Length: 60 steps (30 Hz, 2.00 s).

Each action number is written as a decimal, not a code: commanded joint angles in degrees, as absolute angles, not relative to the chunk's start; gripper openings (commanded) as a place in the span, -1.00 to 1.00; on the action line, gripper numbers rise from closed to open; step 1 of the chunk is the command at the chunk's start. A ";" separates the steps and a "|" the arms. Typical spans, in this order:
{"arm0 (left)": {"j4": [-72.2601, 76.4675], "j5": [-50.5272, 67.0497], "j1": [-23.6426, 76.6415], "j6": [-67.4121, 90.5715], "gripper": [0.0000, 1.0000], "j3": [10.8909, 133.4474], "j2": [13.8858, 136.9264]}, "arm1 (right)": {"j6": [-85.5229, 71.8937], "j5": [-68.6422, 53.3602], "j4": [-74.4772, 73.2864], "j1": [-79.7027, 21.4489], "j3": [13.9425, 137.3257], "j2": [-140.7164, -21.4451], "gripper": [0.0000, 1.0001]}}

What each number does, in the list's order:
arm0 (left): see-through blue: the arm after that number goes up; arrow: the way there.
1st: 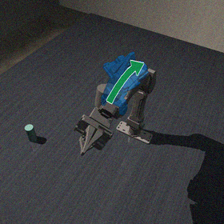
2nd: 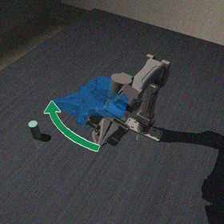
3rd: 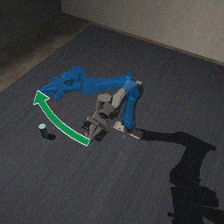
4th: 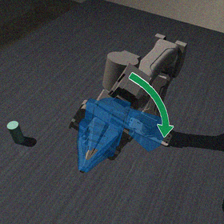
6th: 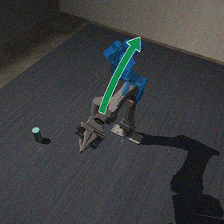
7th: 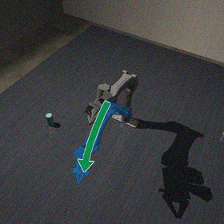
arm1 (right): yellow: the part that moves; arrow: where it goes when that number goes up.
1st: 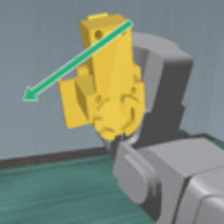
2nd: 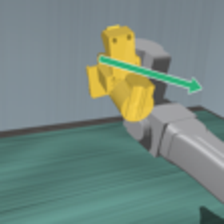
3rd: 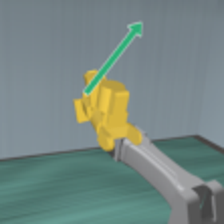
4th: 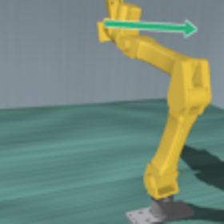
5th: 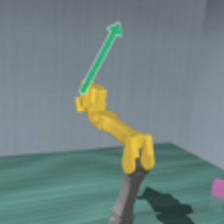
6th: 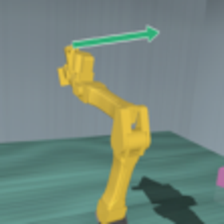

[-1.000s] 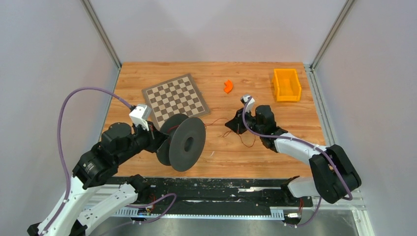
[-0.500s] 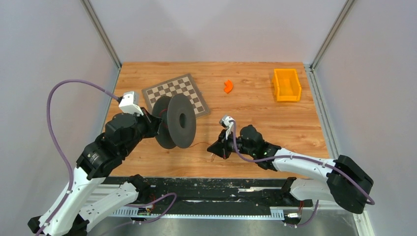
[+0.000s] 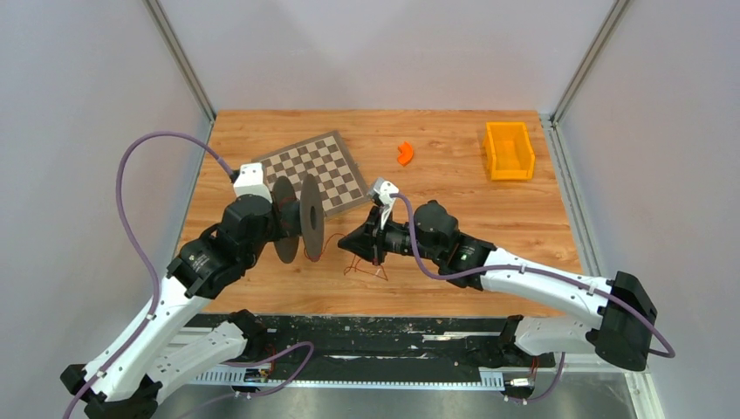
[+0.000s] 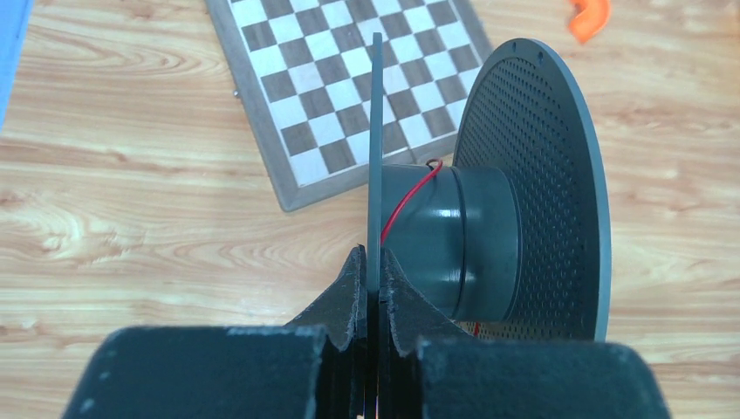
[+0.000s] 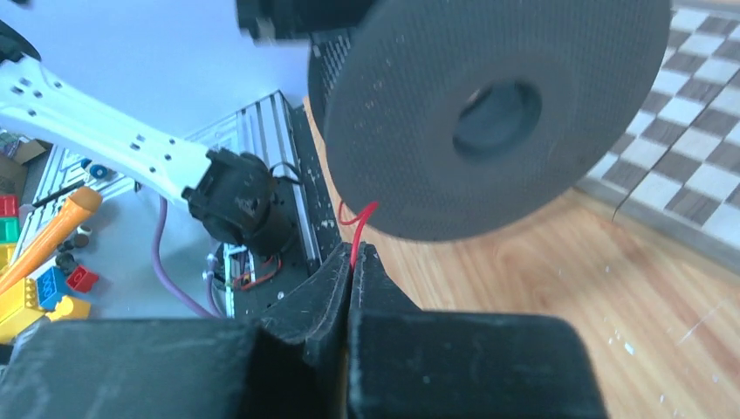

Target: Wrap the cables

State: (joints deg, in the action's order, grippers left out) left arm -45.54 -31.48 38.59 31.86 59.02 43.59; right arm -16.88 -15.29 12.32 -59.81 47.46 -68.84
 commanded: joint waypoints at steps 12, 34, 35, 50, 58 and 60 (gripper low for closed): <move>-35.53 -18.67 38.41 18.38 -1.00 50.40 37.83 | -4.73 -12.75 8.08 -57.13 66.52 -77.23 -1.00; -41.44 1.96 38.41 16.84 -1.00 57.03 34.35 | -0.85 -18.53 4.64 -44.13 57.72 -76.87 -0.96; -41.19 2.14 38.41 17.88 -1.00 57.68 34.40 | -1.02 -19.33 4.96 -44.12 56.98 -76.60 -0.96; -39.40 -6.91 38.41 17.74 -1.00 54.96 37.32 | -0.89 -17.65 6.68 -43.69 52.98 -71.32 -0.98; -38.24 -10.62 38.41 16.09 -1.00 52.75 43.48 | 3.39 -18.73 5.69 -42.85 54.46 -69.05 -0.97; -36.97 -10.59 38.41 15.74 -1.00 52.19 45.03 | 4.12 -17.64 5.12 -42.86 55.38 -68.76 -0.98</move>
